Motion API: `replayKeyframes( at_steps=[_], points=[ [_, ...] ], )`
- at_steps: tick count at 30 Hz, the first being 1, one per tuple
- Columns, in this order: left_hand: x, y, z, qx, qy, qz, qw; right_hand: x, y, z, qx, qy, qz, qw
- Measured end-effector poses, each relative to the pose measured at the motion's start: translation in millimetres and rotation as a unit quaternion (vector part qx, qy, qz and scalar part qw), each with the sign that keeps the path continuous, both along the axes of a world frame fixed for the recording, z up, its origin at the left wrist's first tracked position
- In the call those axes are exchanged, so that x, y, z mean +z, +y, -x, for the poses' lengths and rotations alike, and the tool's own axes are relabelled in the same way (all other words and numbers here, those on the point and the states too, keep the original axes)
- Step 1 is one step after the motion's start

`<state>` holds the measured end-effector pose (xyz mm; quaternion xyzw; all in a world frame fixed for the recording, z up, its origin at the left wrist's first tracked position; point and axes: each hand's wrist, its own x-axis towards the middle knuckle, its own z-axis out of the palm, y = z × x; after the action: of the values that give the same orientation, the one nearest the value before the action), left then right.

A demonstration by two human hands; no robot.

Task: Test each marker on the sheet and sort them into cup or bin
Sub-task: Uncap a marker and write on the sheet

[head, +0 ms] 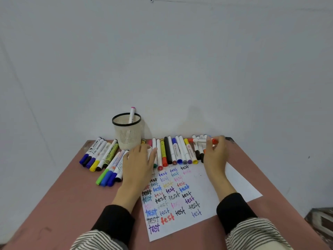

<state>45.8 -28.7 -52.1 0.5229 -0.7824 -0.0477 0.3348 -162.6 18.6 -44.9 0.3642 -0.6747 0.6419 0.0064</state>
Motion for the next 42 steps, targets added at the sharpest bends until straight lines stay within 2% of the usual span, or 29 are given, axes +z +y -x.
replayKeyframes(
  at_steps=[2,5,7,9,11,14,17,22,28,35,38,42],
  points=[
    [0,-1,-1,-0.031,0.051,0.012,0.998,10,6,-5,0.030,-0.049,0.042,0.997],
    [-2,-1,0,-0.082,0.090,0.016,0.992,20,10,-10,0.110,-0.147,0.049,0.982],
    [-2,1,1,-0.104,0.076,0.035,0.991,23,14,-12,0.213,-0.219,0.014,0.952],
    [0,5,4,-0.108,0.027,0.059,0.992,22,16,-16,0.290,-0.231,-0.033,0.928],
    [0,8,5,-0.106,-0.028,0.082,0.991,21,17,-21,0.325,-0.222,-0.053,0.918],
    [-1,10,6,-0.104,-0.074,0.111,0.986,21,15,-22,0.325,-0.247,-0.023,0.913],
    [1,14,8,-0.113,-0.081,0.122,0.983,20,14,-22,0.331,-0.312,0.012,0.890],
    [7,24,13,-0.183,-0.046,0.059,0.980,20,15,-35,0.337,-0.367,-0.135,0.856],
    [6,29,17,-0.183,-0.121,0.003,0.976,24,22,-36,0.352,-0.308,-0.160,0.869],
    [8,34,20,-0.184,-0.152,-0.024,0.971,29,26,-30,0.369,-0.313,-0.134,0.865],
    [9,34,19,-0.196,-0.101,-0.042,0.974,28,26,-30,0.358,-0.306,-0.121,0.874],
    [12,32,15,-0.212,0.097,-0.119,0.965,26,24,-22,0.302,-0.335,-0.063,0.891]
  ],
)
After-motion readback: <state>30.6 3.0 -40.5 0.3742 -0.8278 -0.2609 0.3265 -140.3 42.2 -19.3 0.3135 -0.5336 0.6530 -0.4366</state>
